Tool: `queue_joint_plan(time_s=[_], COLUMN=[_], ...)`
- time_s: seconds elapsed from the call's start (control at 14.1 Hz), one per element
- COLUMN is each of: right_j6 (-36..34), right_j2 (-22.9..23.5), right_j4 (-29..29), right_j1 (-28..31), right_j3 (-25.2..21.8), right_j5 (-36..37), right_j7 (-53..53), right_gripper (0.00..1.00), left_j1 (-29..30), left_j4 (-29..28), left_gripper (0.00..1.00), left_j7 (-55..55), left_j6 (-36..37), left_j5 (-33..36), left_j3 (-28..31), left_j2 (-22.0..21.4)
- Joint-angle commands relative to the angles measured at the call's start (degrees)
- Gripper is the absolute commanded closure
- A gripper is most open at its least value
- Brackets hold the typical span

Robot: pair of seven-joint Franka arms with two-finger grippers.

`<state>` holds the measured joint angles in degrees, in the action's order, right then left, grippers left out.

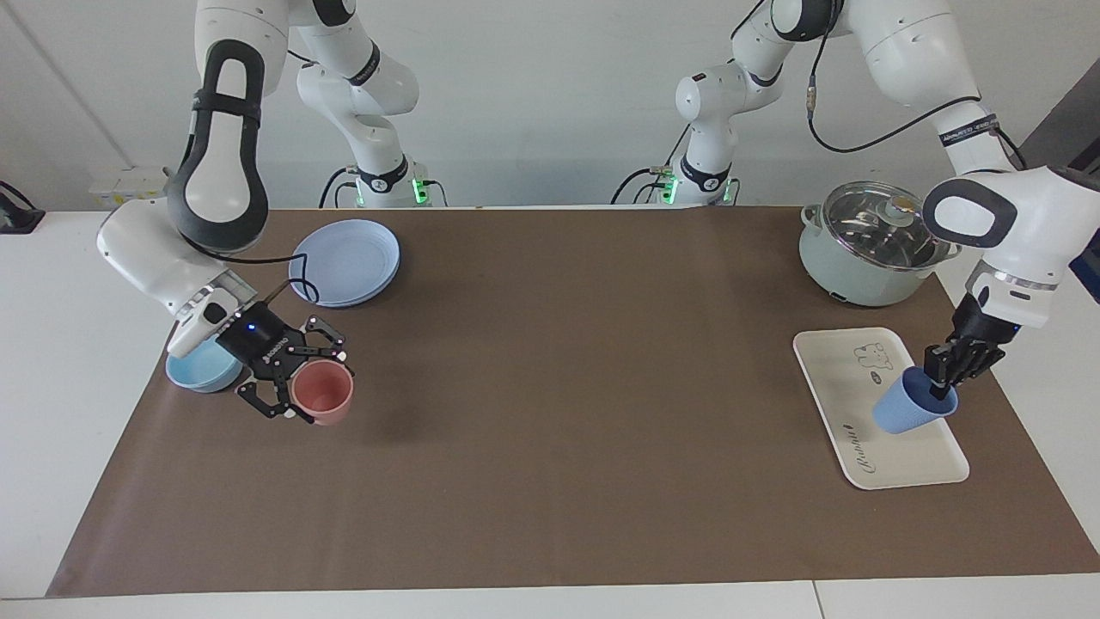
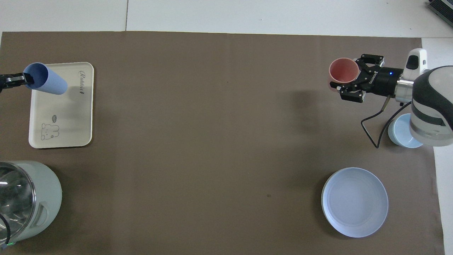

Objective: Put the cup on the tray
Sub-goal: 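Lower the blue cup onto the cream tray with the left gripper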

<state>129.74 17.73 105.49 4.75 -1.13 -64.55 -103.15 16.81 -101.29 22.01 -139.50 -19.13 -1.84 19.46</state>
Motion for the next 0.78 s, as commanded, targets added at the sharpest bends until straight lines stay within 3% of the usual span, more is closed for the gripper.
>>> queue_joint_plan(time_s=[0.0, 0.28, 0.35, 0.43, 0.5, 0.71], right_j6=[-0.71, -6.6, -8.17, -9.32, -10.55, -12.93], right_j2=[2.91, 5.74, 6.09, 6.35, 6.88, 8.73], right_j4=[-0.2, -0.2, -0.02, 0.07, 0.07, 0.07], right_j1=[3.59, 6.76, 7.29, 8.25, 9.39, 10.37], right_j3=[0.87, 0.87, 0.87, 0.87, 0.87, 0.87], right_j5=[-5.66, -11.56, -11.74, -11.91, -13.04, -17.89], right_j7=[-10.09, -19.35, -19.71, -20.76, -21.64, -23.67], right_gripper=[1.0, 1.0, 1.0, 1.0, 1.0, 1.0], left_j1=[0.94, 1.74, 1.74, 1.65, 1.73, 1.39], left_j4=[-1.63, -1.54, -1.46, -1.11, -0.84, 3.79], left_gripper=[1.0, 1.0, 0.68, 0.22, 0.0, 0.0], left_j7=[1.36, 1.8, 1.63, 1.46, 1.54, 0.93], left_j6=[-4.28, -3.94, -3.68, -3.59, -3.24, 3.15], left_j5=[1.37, 1.29, 0.68, 0.5, 0.41, 0.58], left_j3=[-0.53, -0.54, -0.62, -0.62, -0.62, -0.53], left_j2=[1.45, 2.34, 2.34, 2.34, 2.34, 2.25])
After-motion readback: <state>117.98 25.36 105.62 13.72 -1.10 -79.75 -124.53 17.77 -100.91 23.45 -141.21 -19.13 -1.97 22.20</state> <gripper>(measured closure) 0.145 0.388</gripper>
